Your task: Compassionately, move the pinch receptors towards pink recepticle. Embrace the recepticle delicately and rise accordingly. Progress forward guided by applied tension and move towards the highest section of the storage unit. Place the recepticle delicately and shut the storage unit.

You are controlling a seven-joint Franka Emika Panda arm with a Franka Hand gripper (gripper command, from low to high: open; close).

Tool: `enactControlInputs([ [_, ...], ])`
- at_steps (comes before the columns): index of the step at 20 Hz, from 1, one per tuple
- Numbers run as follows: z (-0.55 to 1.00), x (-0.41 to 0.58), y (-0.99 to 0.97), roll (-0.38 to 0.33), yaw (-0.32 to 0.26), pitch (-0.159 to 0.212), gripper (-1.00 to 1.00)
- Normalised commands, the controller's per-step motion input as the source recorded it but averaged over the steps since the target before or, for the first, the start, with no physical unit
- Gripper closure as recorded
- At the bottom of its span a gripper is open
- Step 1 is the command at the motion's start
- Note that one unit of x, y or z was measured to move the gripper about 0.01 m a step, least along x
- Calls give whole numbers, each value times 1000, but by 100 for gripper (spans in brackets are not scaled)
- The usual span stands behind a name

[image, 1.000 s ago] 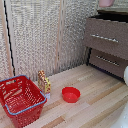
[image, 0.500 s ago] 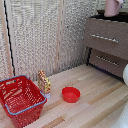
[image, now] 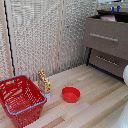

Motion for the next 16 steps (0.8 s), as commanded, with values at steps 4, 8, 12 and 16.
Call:
enactControlInputs([
  [4,76,49,189,-88,215,3,-100],
  [8,103,79,199,-100,218,19,-100],
  [12,86,59,127,-129,228,8,-100],
  [16,184,-9,0,-231,224,7,-100],
])
